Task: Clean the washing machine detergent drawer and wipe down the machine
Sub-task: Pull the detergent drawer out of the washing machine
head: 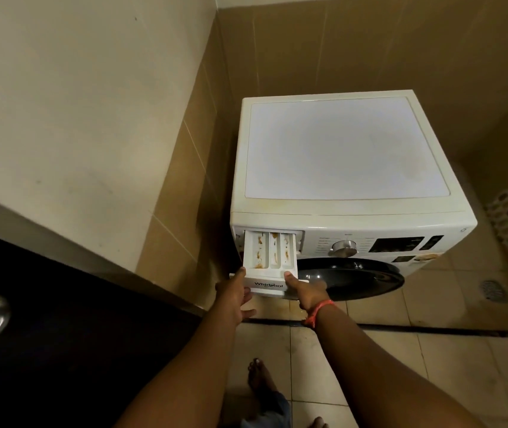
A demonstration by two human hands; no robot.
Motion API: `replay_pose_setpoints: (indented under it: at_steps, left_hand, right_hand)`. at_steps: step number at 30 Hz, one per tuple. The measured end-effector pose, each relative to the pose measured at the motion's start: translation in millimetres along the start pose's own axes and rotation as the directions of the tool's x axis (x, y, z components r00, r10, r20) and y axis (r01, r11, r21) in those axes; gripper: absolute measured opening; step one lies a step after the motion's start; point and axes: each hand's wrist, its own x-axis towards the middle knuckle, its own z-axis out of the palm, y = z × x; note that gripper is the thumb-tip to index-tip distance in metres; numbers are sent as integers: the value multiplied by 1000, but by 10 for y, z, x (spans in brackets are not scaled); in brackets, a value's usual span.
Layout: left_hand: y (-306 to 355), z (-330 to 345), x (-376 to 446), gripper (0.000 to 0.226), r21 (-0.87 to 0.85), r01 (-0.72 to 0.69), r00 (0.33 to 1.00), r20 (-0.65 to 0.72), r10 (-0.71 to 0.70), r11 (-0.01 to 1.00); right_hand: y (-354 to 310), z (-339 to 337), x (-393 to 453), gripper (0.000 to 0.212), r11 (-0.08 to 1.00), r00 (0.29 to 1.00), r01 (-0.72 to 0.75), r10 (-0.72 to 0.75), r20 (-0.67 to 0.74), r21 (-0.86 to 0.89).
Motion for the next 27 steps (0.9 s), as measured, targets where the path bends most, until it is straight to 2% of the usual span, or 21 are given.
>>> replay_pose_setpoints:
  at_steps: [5, 8, 11, 13, 16, 18, 19, 21, 23, 27]
  left_hand:
    - [-150, -71, -43, 61, 90, -19, 997, -78, 26, 996]
    - [-161, -73, -103, 61, 142, -28, 994, -105, 43, 989]
    - [-114, -66, -107, 61, 217, -94, 982, -142, 127, 972]
    - [-84, -65, -83, 64, 370, -175, 952, -171, 252, 912]
    - [-18, -70, -80, 67, 677, -282, 863, -131, 488, 680]
    - [64, -60, -119, 59, 792, -341, 804, -33, 594, 505]
    - [103, -59, -135, 54, 810, -364, 791, 9, 611, 460]
    - [209, -40, -121, 46, 806, -398, 796, 67, 601, 438]
    - [274, -11, -90, 43, 783, -420, 822, 115, 557, 458]
    - [418, 31, 116, 48, 746, -437, 879, 234, 416, 503]
  right_hand:
    - [146, -39, -120, 93, 998, 1000, 12, -12, -2, -62]
    - [155, -63, -153, 95, 995, 1000, 23, -24, -9, -93]
    - [120, -80, -178, 100, 979, 997, 69, -74, -21, -191]
    - [82, -82, -221, 95, 936, 986, 139, -162, -46, -324]
    - [-7, -86, -288, 80, 734, 924, 308, -383, 5, -606]
    - [-70, -77, -308, 71, 534, 848, 424, -517, 114, -732]
    - [-93, -63, -321, 67, 442, 812, 468, -557, 175, -765]
    - [-175, -9, -304, 65, 305, 763, 517, -587, 270, -800]
    - [-254, 57, -271, 66, 208, 747, 526, -577, 331, -825]
    - [-478, 248, -47, 72, 106, 785, 462, -510, 351, -880]
